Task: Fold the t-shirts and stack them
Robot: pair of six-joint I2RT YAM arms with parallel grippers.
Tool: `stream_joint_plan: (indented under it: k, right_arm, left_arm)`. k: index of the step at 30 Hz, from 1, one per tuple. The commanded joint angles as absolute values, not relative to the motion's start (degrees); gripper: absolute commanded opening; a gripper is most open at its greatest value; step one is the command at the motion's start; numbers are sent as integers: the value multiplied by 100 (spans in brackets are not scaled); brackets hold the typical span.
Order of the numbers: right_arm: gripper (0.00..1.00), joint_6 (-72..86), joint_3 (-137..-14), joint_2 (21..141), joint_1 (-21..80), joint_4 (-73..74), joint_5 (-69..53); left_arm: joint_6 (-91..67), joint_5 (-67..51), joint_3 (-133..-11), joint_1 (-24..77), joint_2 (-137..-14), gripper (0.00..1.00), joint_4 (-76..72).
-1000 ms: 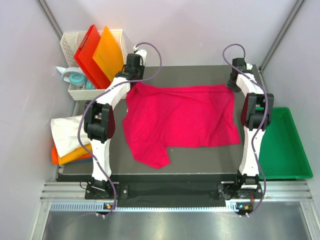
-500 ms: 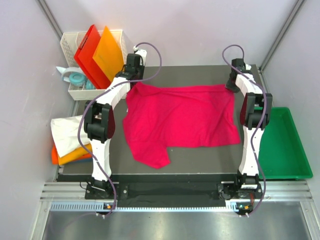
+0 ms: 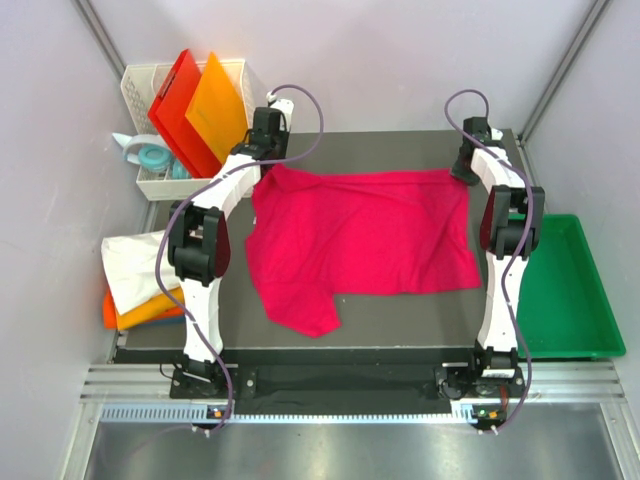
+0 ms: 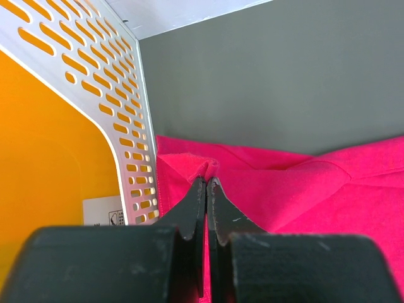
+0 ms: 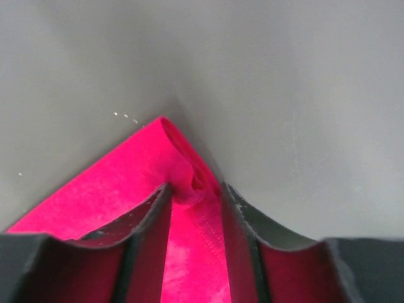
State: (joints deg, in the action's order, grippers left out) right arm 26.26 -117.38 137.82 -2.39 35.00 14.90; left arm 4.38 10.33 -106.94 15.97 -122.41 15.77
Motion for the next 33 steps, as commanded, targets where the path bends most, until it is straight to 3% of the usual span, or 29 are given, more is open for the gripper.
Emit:
stream_joint_plan:
  k: [1,12,17,20,22,24,33]
  right_arm:
    - [40,2628,-11769,13632,-272,3410,1617]
    - [27,2619,-11593,13421,-237,3181,1705]
    - [15,2610,-11654,13465,-237,3226,1723]
    - [18,2628,-11637,13465,-229,3225,1723]
    - [34,2628,-11645,13465,-229,3217,1740]
    - [38,2628,-11654,13447,-229,3217,1767]
    - [38,2610,-11619,13316,-220,3138,1784]
  left_arm:
    - [378,993,-10758,1617,-12173,0,1415]
    - [378,976,-10696,1617,-12155,0,1415]
    - [387,976,-10705,1626,-12155,0,1415]
    - [387,984,-10705,1626,-12155,0,1406]
    - [378,984,-10696,1626,-12155,0,1424]
    - [387,984,-10696,1626,-12164,0,1415]
    - [378,984,-10688,1652,-12164,0,1424]
